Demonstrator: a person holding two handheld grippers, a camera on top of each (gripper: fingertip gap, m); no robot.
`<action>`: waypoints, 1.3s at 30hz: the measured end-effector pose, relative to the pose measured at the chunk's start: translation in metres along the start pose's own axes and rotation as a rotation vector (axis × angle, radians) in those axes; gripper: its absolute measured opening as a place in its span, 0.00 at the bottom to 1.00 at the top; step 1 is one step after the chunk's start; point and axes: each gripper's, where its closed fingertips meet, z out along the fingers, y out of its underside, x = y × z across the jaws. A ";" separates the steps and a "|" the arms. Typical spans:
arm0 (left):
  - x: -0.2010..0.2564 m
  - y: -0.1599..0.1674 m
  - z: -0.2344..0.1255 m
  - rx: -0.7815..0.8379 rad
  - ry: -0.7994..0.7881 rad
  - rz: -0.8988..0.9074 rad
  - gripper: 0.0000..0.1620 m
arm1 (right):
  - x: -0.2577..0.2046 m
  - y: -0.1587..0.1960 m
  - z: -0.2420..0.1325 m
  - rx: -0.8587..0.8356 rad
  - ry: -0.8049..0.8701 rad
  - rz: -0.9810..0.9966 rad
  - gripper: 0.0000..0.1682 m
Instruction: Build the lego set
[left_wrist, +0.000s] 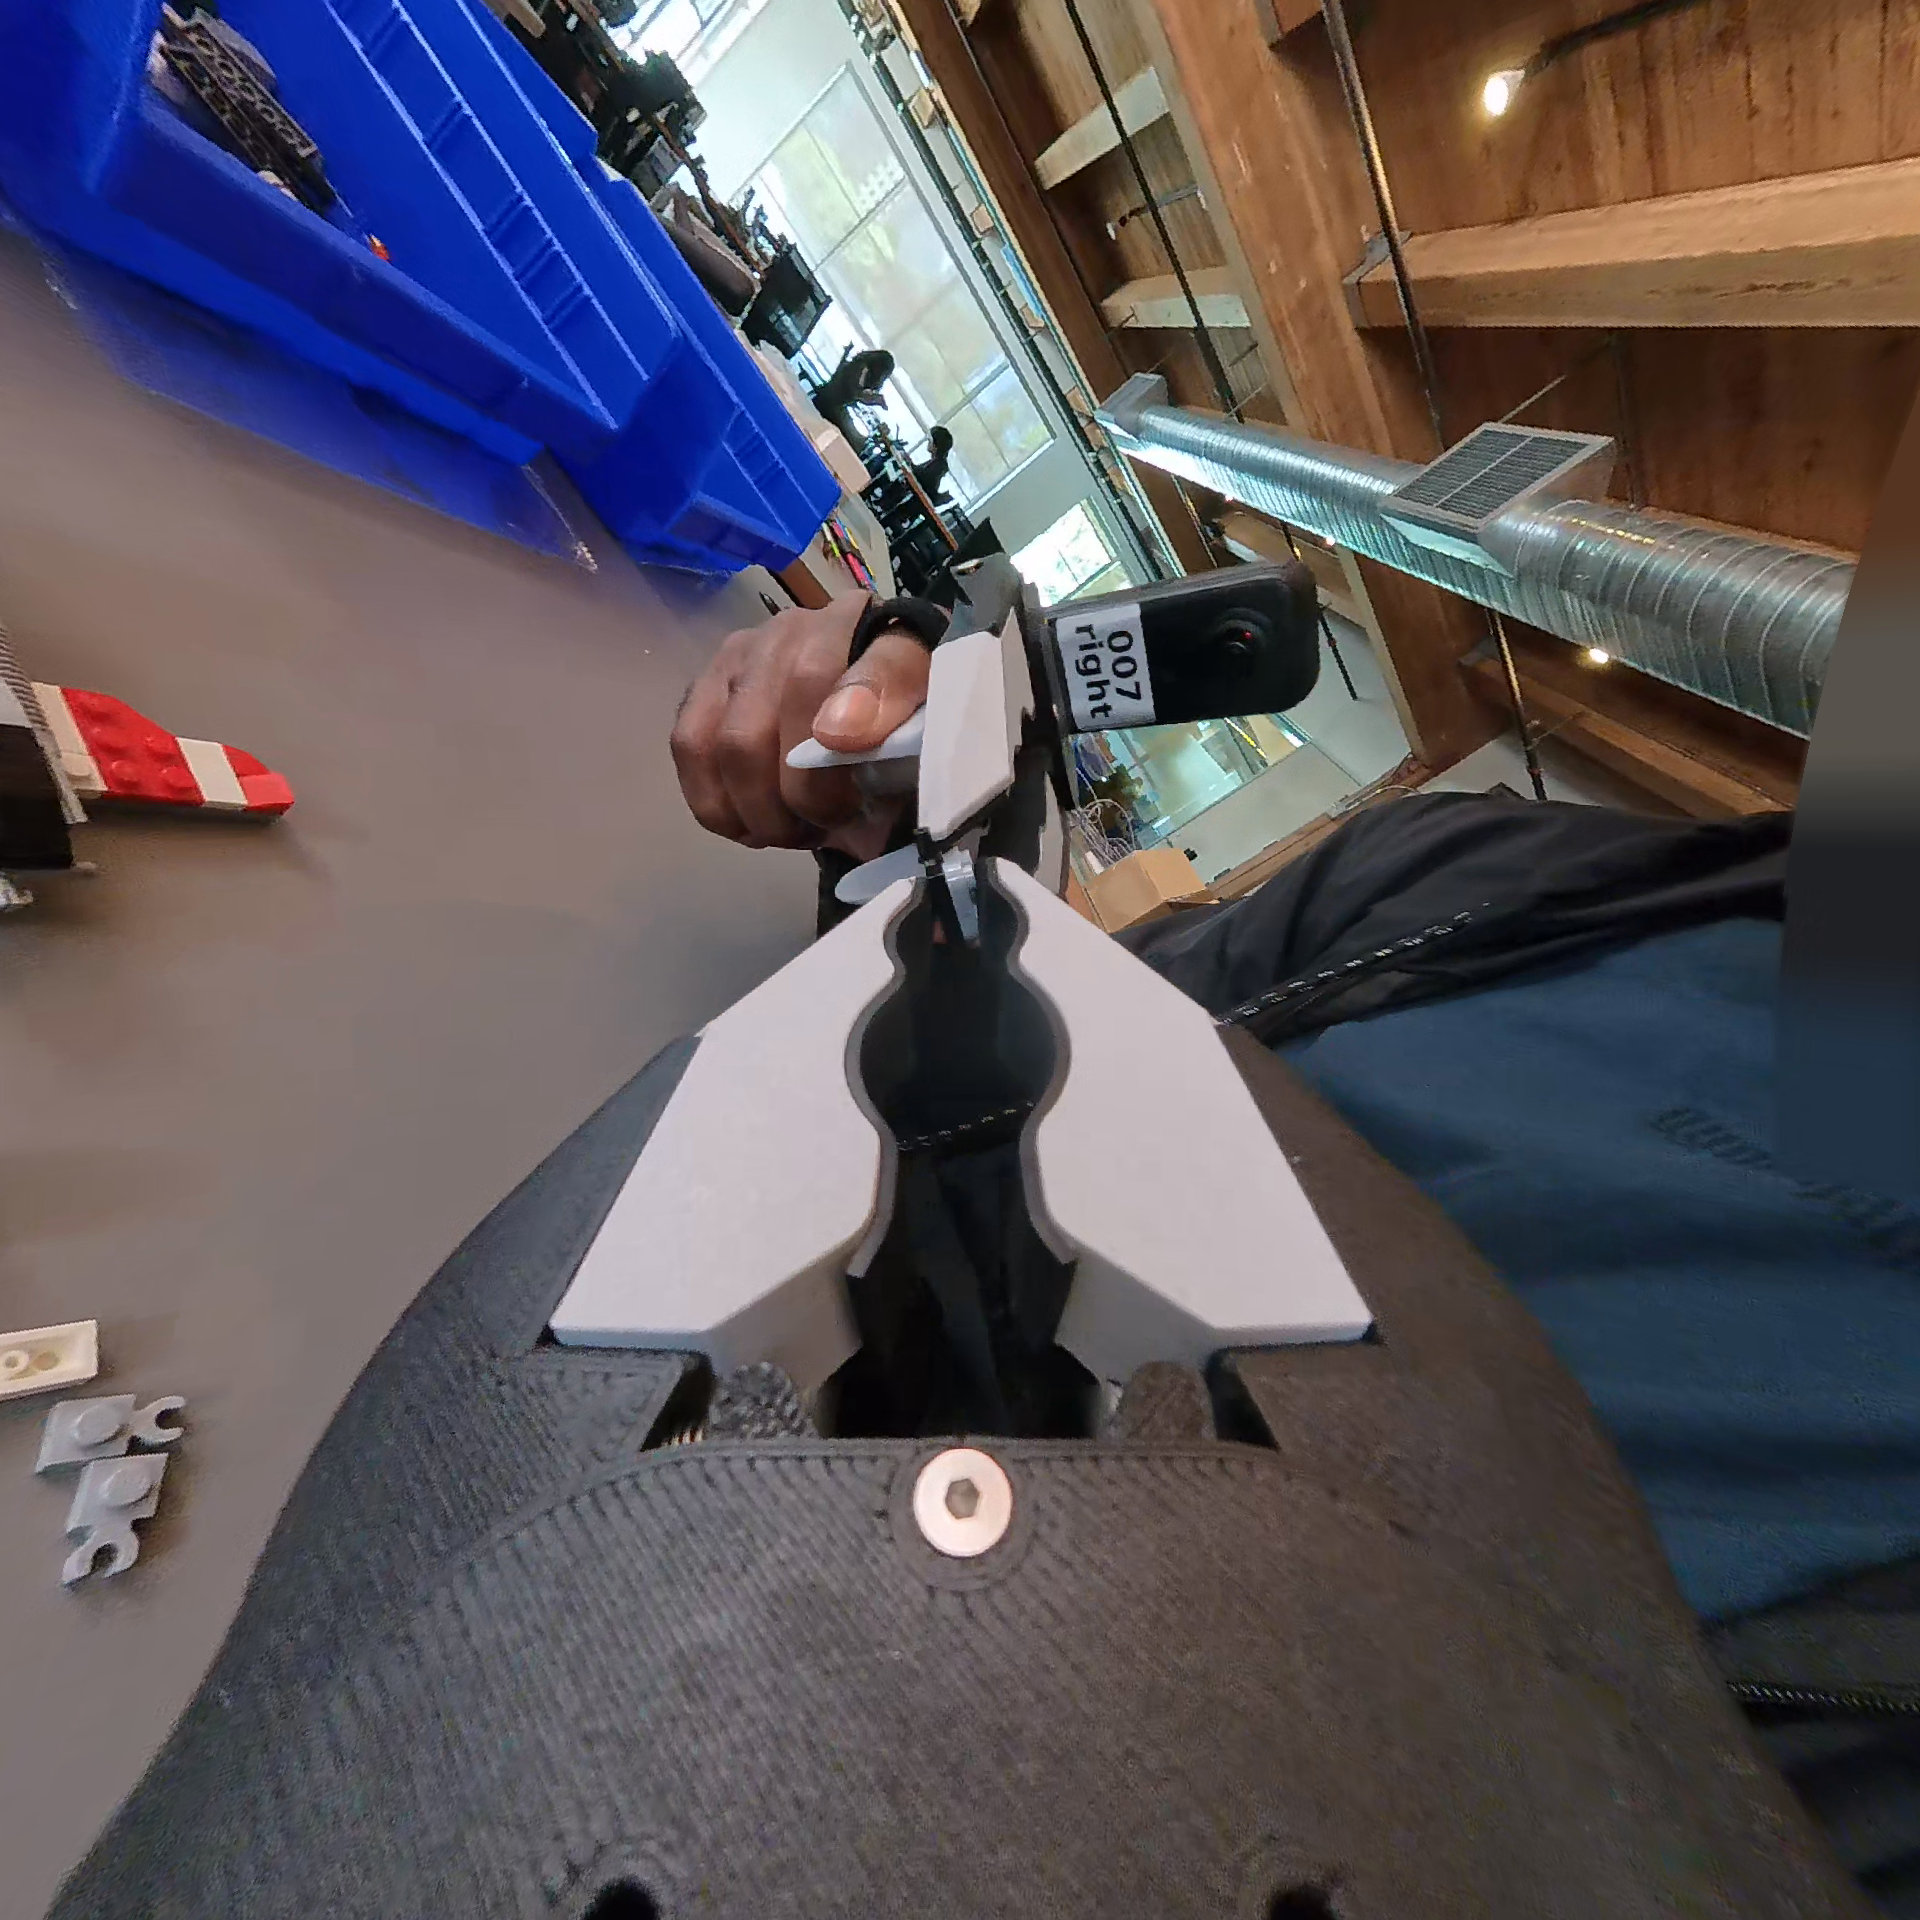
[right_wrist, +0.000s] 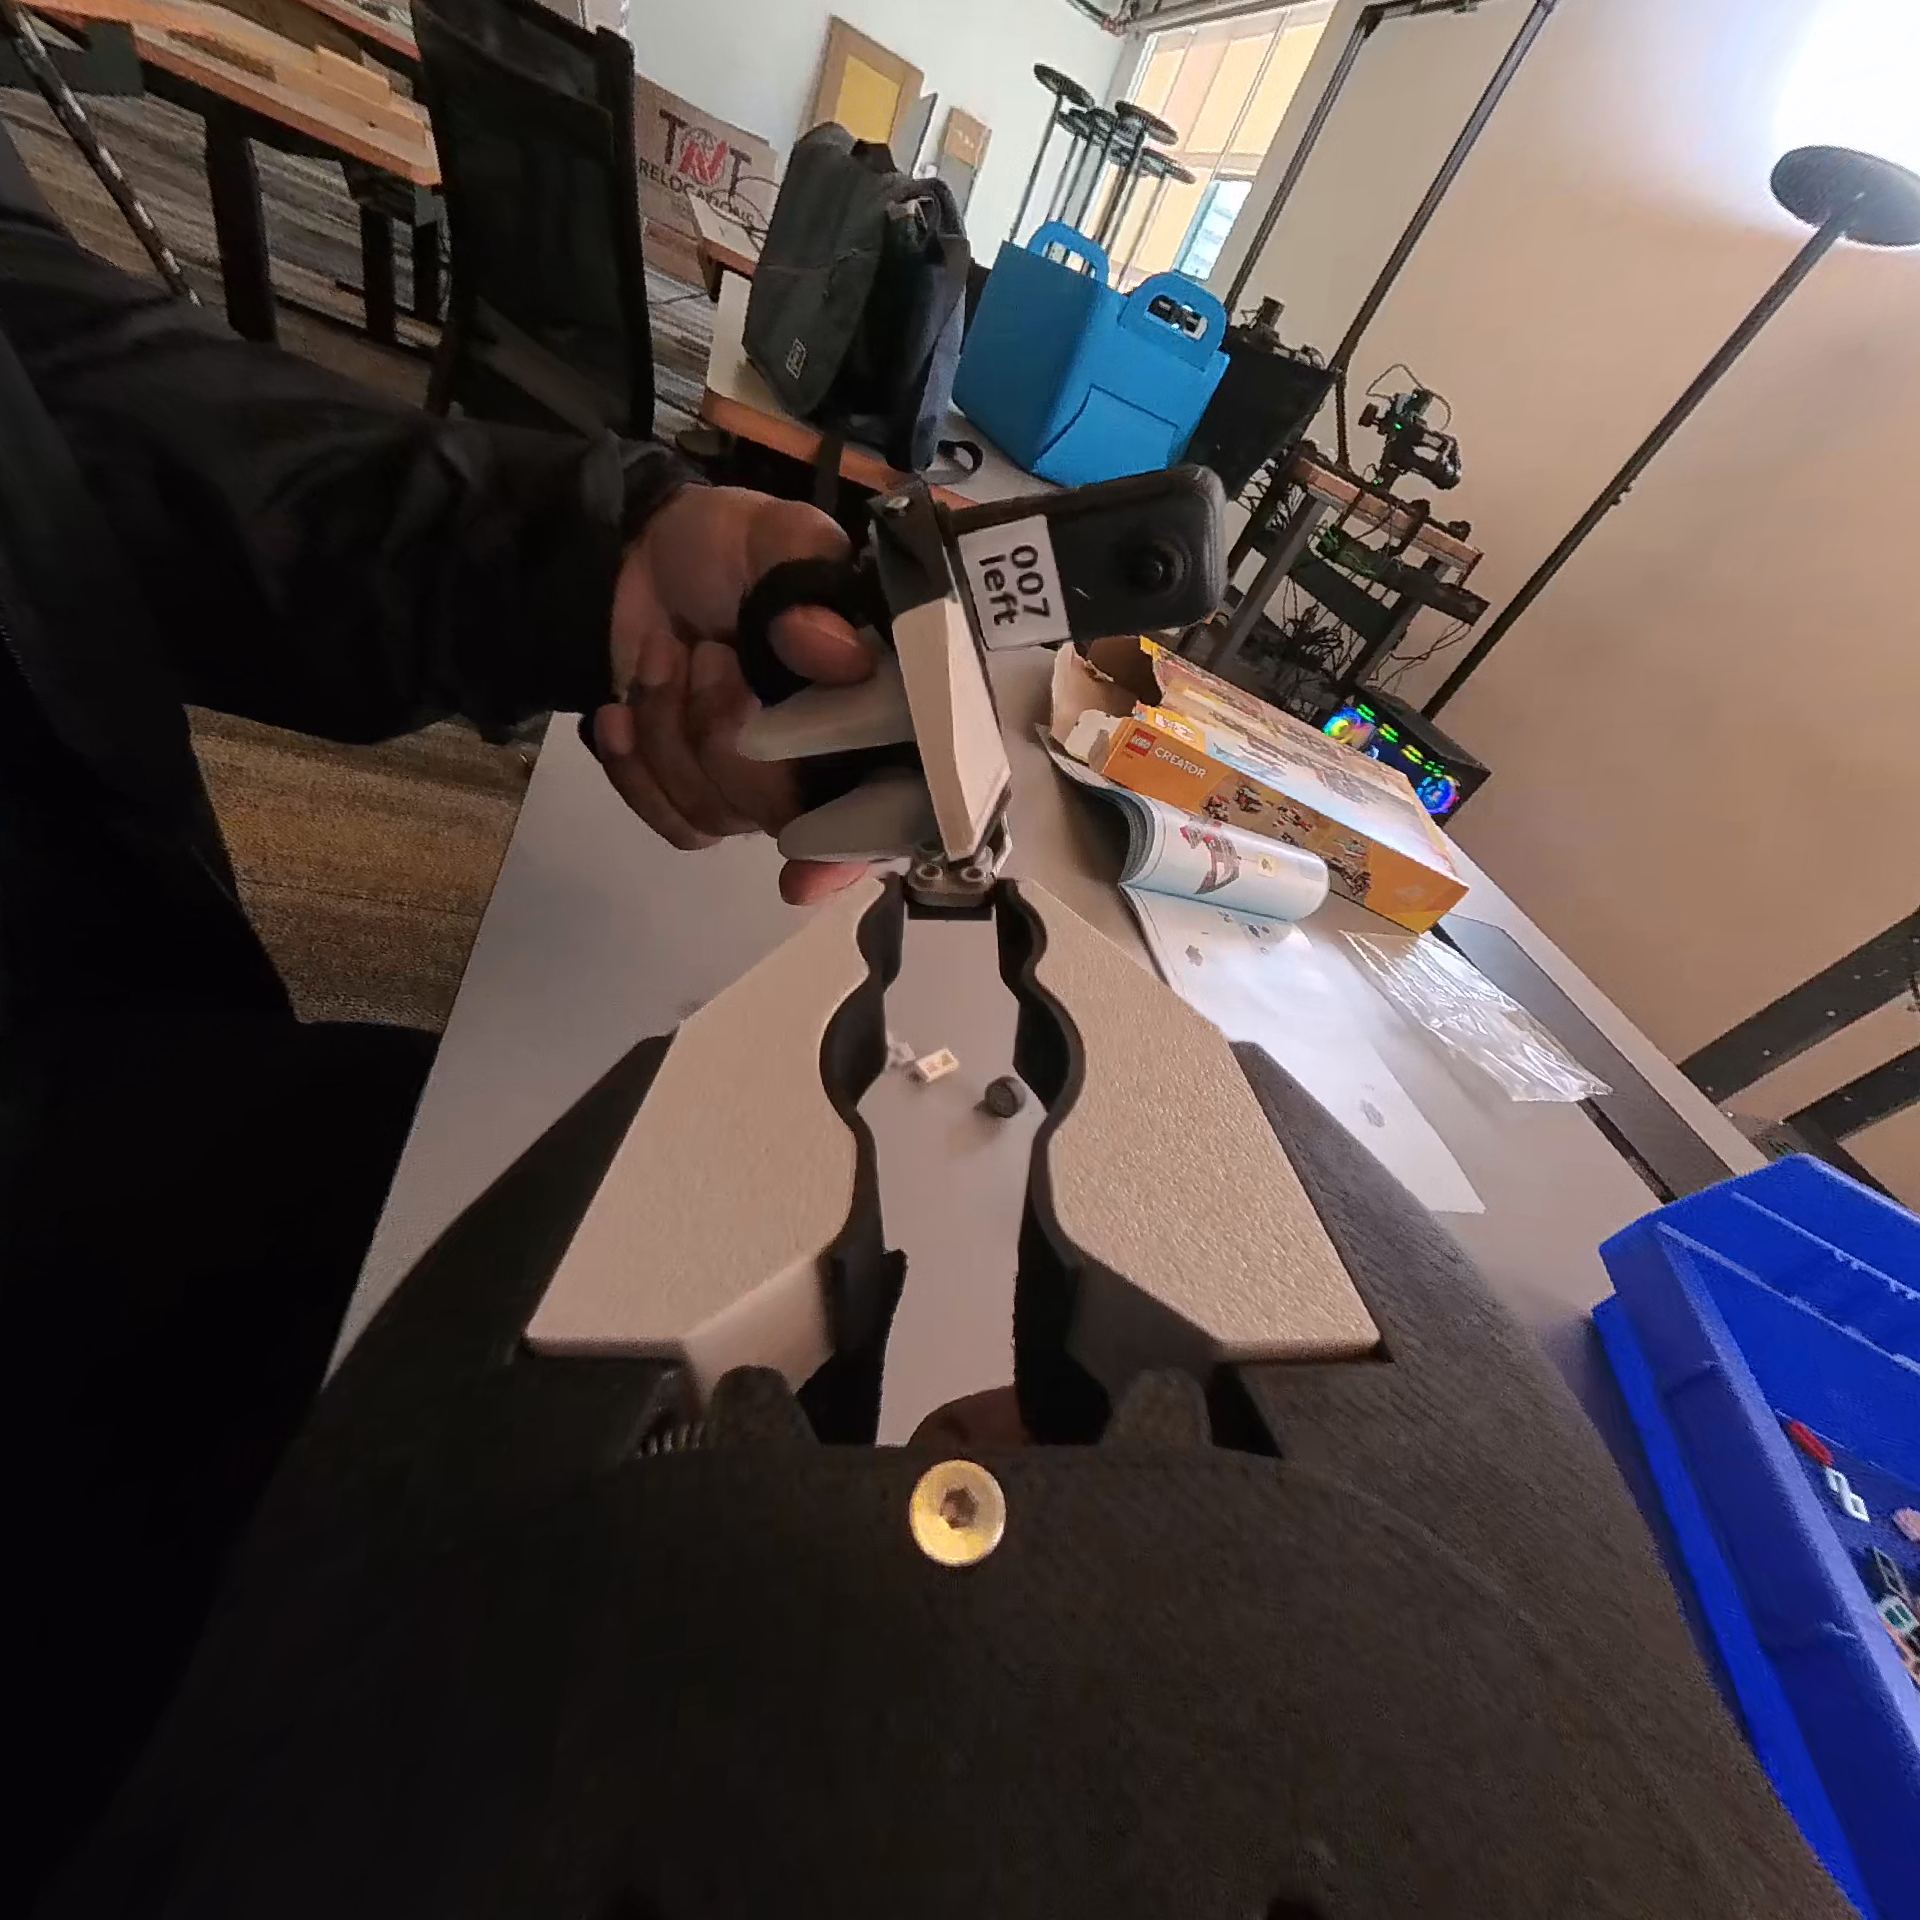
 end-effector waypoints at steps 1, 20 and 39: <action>-0.002 -0.002 0.000 0.012 -0.012 -0.005 0.06 | 0.003 0.001 0.001 -0.006 0.021 -0.008 0.11; -0.005 -0.016 0.000 0.092 -0.036 -0.024 0.06 | 0.020 0.001 0.000 -0.013 0.165 -0.081 0.10; -0.020 -0.014 0.000 0.058 -0.183 0.038 0.06 | 0.022 0.012 0.004 -0.099 0.188 -0.132 0.10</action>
